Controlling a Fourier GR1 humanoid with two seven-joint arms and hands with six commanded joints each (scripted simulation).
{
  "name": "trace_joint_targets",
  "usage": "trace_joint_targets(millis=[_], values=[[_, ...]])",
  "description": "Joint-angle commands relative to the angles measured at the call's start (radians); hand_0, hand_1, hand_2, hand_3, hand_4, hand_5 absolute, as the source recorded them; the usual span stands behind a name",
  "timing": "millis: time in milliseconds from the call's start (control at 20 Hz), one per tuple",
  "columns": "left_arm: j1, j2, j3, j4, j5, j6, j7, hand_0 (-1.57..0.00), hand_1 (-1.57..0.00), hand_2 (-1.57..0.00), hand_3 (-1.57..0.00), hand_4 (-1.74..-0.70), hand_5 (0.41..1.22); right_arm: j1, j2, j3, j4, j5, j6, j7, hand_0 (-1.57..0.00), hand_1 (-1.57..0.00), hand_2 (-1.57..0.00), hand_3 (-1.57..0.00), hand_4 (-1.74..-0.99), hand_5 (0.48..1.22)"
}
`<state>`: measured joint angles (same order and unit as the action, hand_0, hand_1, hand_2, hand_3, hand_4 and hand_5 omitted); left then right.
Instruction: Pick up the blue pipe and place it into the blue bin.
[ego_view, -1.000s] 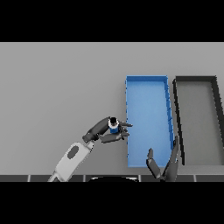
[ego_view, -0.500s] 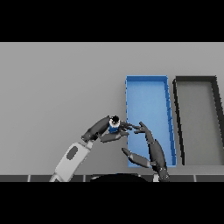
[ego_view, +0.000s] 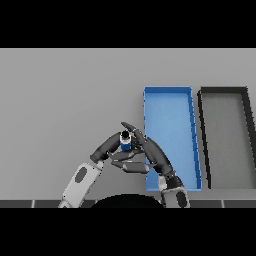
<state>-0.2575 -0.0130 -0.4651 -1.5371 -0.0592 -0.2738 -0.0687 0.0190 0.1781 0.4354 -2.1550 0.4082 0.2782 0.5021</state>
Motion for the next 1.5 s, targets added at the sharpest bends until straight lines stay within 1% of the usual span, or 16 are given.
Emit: trace_joint_targets(millis=[0,100,250,400,450,500,650,700,750,800,900,1050,1100,1150,1300,1450], values=[[-0.003,-0.005,0.004,0.002,0.009,-0.011,0.014,-1.57,-1.57,-1.57,-1.57,-1.46,1.221,-0.037,0.005,-0.003,0.013,-0.006,0.017,0.014,0.00,0.00,-0.05,0.00,-1.242,0.551],[0.008,-0.012,0.006,-0.003,0.020,-0.027,0.025,-1.57,-1.57,-1.57,-1.57,-1.47,1.221,-0.131,0.022,-0.031,0.043,-0.011,0.034,0.072,-0.01,-0.02,-0.07,0.00,-1.223,0.540],[0.006,-0.009,0.021,-0.005,0.001,-0.027,0.035,-1.57,-1.57,-1.57,-1.57,-1.47,1.221,-0.193,0.021,-0.059,0.055,-0.035,0.064,0.098,-0.02,-0.03,-0.08,0.00,-1.186,0.521],[0.020,-0.006,0.029,-0.010,-0.019,-0.034,0.034,-1.57,-1.57,-1.57,-1.57,-1.47,1.221,-0.255,0.019,-0.094,0.076,-0.057,0.088,0.108,-0.07,-0.11,-0.17,-0.04,-1.204,0.497],[0.015,-0.010,0.031,-0.005,-0.027,-0.038,0.040,-1.57,-1.57,-1.57,-1.57,-1.46,1.221,-0.266,0.018,-0.102,0.084,-0.059,0.094,0.108,-0.17,-0.22,-0.26,-0.13,-1.233,0.487],[0.014,-0.015,0.033,-0.005,-0.023,-0.046,0.041,-1.57,-1.57,-1.57,-1.57,-1.52,1.221,-0.278,0.020,-0.106,0.090,-0.064,0.097,0.108,-0.32,-0.36,-0.38,-0.24,-1.278,0.485],[0.024,-0.014,0.032,-0.018,-0.029,-0.057,0.063,-1.57,-1.57,-1.57,-1.57,-1.62,1.221,-0.306,0.030,-0.115,0.113,-0.075,0.108,0.108,-0.88,-0.88,-0.91,-0.76,-1.467,0.518],[0.016,-0.019,0.042,-0.015,-0.040,-0.048,0.078,-1.57,-1.57,-1.57,-1.57,-1.64,1.221,-0.308,0.048,-0.109,0.125,-0.079,0.107,0.107,-1.01,-1.02,-1.04,-0.87,-1.514,0.550],[0.020,-0.028,0.044,-0.008,-0.037,-0.050,0.063,-1.57,-1.57,-1.57,-1.51,-1.66,1.221,-0.319,0.064,-0.114,0.142,-0.083,0.107,0.108,-1.13,-1.13,-1.15,-0.95,-1.551,0.596],[0.023,-0.039,0.048,-0.005,-0.022,-0.060,0.049,-1.57,-1.57,-1.57,-1.52,-1.68,1.221,-0.323,0.074,-0.119,0.147,-0.087,0.099,0.107,-1.22,-1.22,-1.23,-1.02,-1.581,0.650],[0.045,-0.041,0.052,-0.016,0.001,-0.080,0.031,-1.57,-1.57,-1.57,-1.50,-1.70,1.221,-0.313,0.073,-0.107,0.143,-0.113,0.090,0.103,-1.34,-1.34,-1.35,-1.19,-1.628,0.856],[0.041,-0.061,0.062,-0.023,-0.004,-0.085,0.066,-1.57,-1.57,-1.57,-1.44,-1.72,1.221,-0.311,0.051,-0.083,0.146,-0.103,0.067,0.048,-1.45,-1.45,-1.46,-1.36,-1.680,1.034],[0.039,-0.057,0.069,-0.025,-0.008,-0.090,0.066,-1.57,-1.57,-1.57,-1.44,-1.72,1.221,-0.313,0.047,-0.072,0.153,-0.095,0.062,0.023,-1.48,-1.48,-1.48,-1.40,-1.692,1.071],[0.035,-0.063,0.071,-0.016,-0.018,-0.088,0.069,-1.57,-1.57,-1.57,-1.44,-1.73,1.221,-0.316,0.041,-0.076,0.158,-0.092,0.057,0.020,-1.50,-1.50,-1.50,-1.43,-1.702,1.101],[0.039,-0.066,0.077,-0.027,-0.035,-0.086,0.079,-1.57,-1.57,-1.57,-1.43,-1.73,1.221,-0.307,0.051,-0.056,0.177,-0.094,0.018,-0.022,-1.53,-1.53,-1.53,-1.50,-1.721,1.160],[0.030,-0.061,0.083,-0.026,-0.077,-0.058,0.049,-1.57,-1.57,-1.57,-1.45,-1.72,1.221,-0.310,0.048,-0.049,0.169,-0.075,-0.022,-0.024,-1.55,-1.55,-1.55,-1.54,-1.731,1.190]])
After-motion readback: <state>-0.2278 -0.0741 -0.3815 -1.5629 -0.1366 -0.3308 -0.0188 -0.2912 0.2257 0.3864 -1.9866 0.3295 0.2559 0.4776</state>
